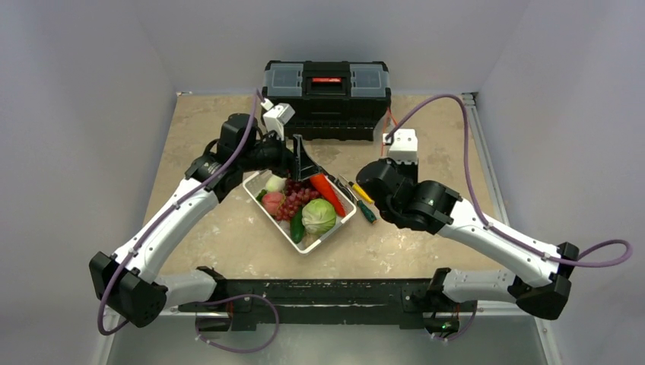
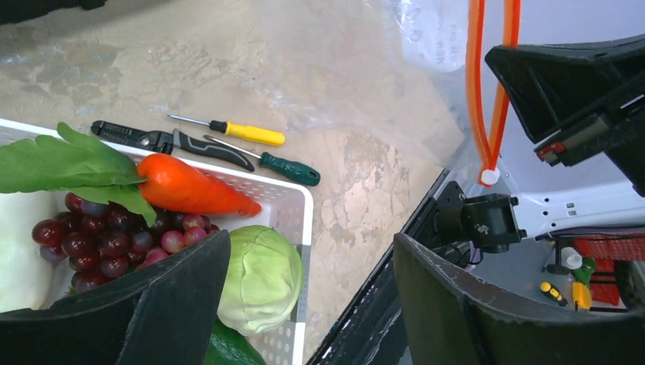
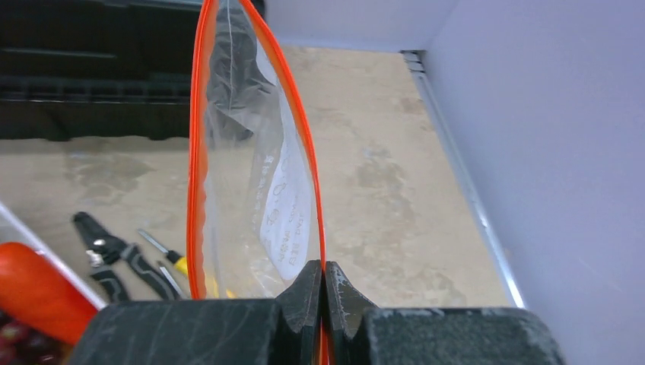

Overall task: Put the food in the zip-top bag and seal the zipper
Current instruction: Pick up the fake vegetable from the bin.

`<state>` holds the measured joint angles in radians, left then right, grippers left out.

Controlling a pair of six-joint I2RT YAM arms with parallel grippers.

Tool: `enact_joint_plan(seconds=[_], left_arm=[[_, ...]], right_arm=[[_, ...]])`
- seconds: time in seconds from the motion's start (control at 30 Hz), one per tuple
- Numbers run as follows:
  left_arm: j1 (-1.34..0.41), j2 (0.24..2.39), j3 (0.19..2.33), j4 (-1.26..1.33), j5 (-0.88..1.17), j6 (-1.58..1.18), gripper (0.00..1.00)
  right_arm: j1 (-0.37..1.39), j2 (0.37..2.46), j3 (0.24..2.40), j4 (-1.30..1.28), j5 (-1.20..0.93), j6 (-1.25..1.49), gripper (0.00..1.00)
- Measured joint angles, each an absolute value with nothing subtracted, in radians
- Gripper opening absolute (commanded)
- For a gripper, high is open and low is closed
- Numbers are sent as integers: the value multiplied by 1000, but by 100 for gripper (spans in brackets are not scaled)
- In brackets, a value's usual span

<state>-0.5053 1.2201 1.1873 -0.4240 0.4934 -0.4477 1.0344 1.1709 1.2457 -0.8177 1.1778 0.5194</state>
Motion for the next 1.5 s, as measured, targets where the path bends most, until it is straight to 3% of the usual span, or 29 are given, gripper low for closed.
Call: enact_joint_plan(seconds=[0.13, 0.3, 0.5, 0.7, 1.0, 1.33, 1.5], left_arm=[[-506, 1210, 1187, -425, 482, -427, 92], [-512, 1246, 1190, -440, 469, -424, 93], [-530, 1327, 1210, -493, 422, -398, 93], [-557, 1366, 1241, -553, 339, -356, 85], [-568, 1410, 1262, -598, 240, -328, 75], [-692, 1282, 1056, -419, -119, -516, 75], [-785, 1272, 916, -202, -385, -638, 68]], right_arm=[[1000, 1158, 1247, -995, 1214, 610, 0], [994, 1208, 1237, -1083, 1208, 662, 0], [994, 1215, 1006, -787, 999, 542, 0], [991, 1175, 853, -553, 814, 488, 0], [973, 994, 763, -387, 732, 474, 0], [973, 849, 693, -366, 748, 498, 0], [973, 723, 660, -348, 764, 509, 0]])
